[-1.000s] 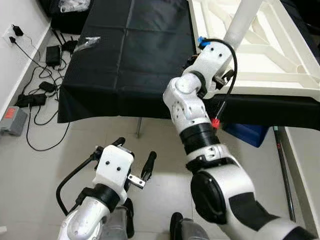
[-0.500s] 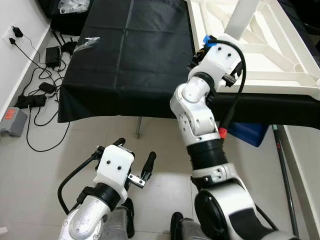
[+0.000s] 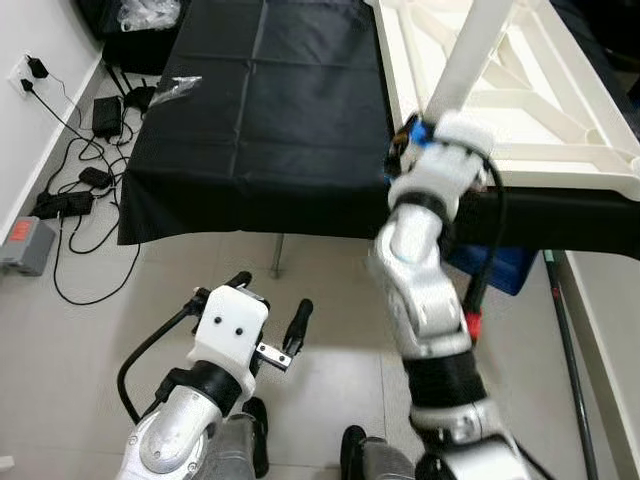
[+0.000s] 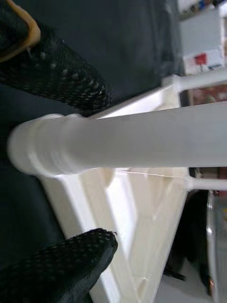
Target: Building children table
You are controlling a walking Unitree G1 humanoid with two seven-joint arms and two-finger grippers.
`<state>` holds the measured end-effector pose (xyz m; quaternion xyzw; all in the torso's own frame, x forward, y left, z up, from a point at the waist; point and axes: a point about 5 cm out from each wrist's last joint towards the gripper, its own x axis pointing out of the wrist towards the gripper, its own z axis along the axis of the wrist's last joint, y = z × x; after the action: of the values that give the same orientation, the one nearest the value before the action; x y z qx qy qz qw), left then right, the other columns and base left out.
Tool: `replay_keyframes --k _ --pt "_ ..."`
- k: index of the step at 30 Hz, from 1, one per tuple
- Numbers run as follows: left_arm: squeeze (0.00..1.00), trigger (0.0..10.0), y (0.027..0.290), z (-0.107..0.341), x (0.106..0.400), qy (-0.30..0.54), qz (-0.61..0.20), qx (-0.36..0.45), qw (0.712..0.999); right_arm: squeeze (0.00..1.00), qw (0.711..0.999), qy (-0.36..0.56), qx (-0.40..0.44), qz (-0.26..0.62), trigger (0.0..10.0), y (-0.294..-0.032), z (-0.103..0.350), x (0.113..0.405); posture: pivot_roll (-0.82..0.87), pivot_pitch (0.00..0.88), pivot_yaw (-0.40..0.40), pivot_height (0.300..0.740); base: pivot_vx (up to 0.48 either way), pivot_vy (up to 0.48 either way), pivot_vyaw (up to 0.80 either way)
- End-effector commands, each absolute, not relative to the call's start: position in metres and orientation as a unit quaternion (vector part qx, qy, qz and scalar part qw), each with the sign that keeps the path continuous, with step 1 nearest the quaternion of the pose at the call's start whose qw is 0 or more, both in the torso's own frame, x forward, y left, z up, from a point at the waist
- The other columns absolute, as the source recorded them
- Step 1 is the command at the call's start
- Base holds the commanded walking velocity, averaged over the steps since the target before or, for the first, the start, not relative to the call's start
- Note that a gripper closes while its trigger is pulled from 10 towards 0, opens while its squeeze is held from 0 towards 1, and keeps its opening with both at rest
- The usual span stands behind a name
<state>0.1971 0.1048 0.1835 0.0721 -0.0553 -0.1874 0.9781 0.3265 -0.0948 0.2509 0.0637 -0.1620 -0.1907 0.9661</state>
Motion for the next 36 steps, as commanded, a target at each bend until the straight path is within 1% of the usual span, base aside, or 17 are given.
replay_keyframes --k 1,2,3,4,5,7,8,9,10,12,15,17,23,26,33,36 --pt "0.00 10.0 0.103 0.178 0.197 -0.047 -0.191 0.068 0.978 0.00 0.976 -0.160 0.053 -0.139 10.0 -0.100 0.243 0.316 0.17 0.279 -0.045 0.740 0.000 0.000 0.00" --pt "0.00 10.0 0.103 0.178 0.197 -0.047 -0.191 0.068 0.978 0.00 0.976 -0.160 0.053 -0.139 10.0 -0.100 0.243 0.316 0.17 0.279 -0.045 0.740 0.000 0.000 0.00" --pt "0.00 10.0 0.100 0.175 0.200 -0.044 -0.193 0.069 0.978 0.00 0.984 -0.143 0.016 -0.106 10.0 -0.114 0.220 0.303 0.17 0.269 -0.049 0.740 0.000 0.000 0.00" --pt "0.00 10.0 0.100 0.175 0.200 -0.044 -0.193 0.069 0.978 0.00 0.984 -0.143 0.016 -0.106 10.0 -0.114 0.220 0.303 0.17 0.269 -0.049 0.740 0.000 0.000 0.00" --pt "0.00 10.0 0.098 0.171 0.201 -0.040 -0.195 0.068 0.978 0.00 0.989 -0.126 -0.002 -0.074 10.0 -0.121 0.205 0.295 0.16 0.253 -0.042 0.740 0.000 0.000 0.00" --pt "0.00 10.0 0.098 0.171 0.201 -0.040 -0.195 0.068 0.978 0.00 0.989 -0.126 -0.002 -0.074 10.0 -0.121 0.205 0.295 0.16 0.253 -0.042 0.740 0.000 0.000 0.00" --pt "0.00 10.0 0.097 0.169 0.201 -0.037 -0.197 0.068 0.977 0.00 0.992 -0.113 -0.010 -0.054 10.0 -0.126 0.197 0.289 0.16 0.253 -0.042 0.740 0.000 0.000 0.00" --pt "0.00 10.0 0.095 0.165 0.203 -0.028 -0.198 0.070 0.977 0.00 0.994 -0.105 -0.001 -0.017 10.0 -0.130 0.187 0.280 0.16 0.242 -0.041 0.740 0.000 0.000 0.00" --pt "0.00 10.0 0.095 0.165 0.203 -0.028 -0.198 0.070 0.977 0.00 0.994 -0.105 -0.001 -0.017 10.0 -0.130 0.187 0.280 0.16 0.242 -0.041 0.740 0.000 0.000 0.00" --pt "0.00 10.0 0.092 0.157 0.210 -0.013 -0.203 0.061 0.977 0.00 0.997 -0.078 -0.004 0.027 10.0 -0.139 0.164 0.264 0.15 0.210 -0.031 0.740 0.000 0.000 0.00" --pt "0.00 10.0 0.092 0.157 0.210 -0.013 -0.203 0.061 0.977 0.00 0.997 -0.078 -0.004 0.027 10.0 -0.139 0.164 0.264 0.15 0.210 -0.031 0.740 0.000 0.000 0.00" --pt "0.00 10.0 0.090 0.153 0.214 -0.009 -0.207 0.056 0.977 0.00 0.998 -0.056 -0.010 0.031 10.0 -0.147 0.152 0.255 0.14 0.195 -0.027 0.740 0.186 -0.139 0.00" --pt "0.00 10.0 0.089 0.149 0.216 -0.006 -0.212 0.059 0.975 0.00 0.999 -0.035 -0.002 0.035 10.0 -0.151 0.145 0.251 0.15 0.178 -0.023 0.740 0.382 -0.281 0.00" --pt "0.00 10.0 0.089 0.146 0.218 -0.003 -0.210 0.061 0.976 0.00 0.998 -0.030 0.005 0.057 10.0 -0.150 0.143 0.251 0.15 0.167 -0.027 0.740 0.386 -0.280 0.00" --pt "0.00 10.0 0.089 0.144 0.220 -0.003 -0.210 0.062 0.976 0.00 0.996 -0.037 0.007 0.081 10.0 -0.152 0.146 0.254 0.15 0.173 -0.023 0.740 0.388 -0.275 0.00" --pt "0.00 10.0 0.090 0.143 0.222 -0.003 -0.206 0.061 0.977 0.00 0.994 -0.038 0.012 0.106 10.0 -0.154 0.147 0.258 0.15 0.175 -0.030 0.740 0.390 -0.276 0.00"
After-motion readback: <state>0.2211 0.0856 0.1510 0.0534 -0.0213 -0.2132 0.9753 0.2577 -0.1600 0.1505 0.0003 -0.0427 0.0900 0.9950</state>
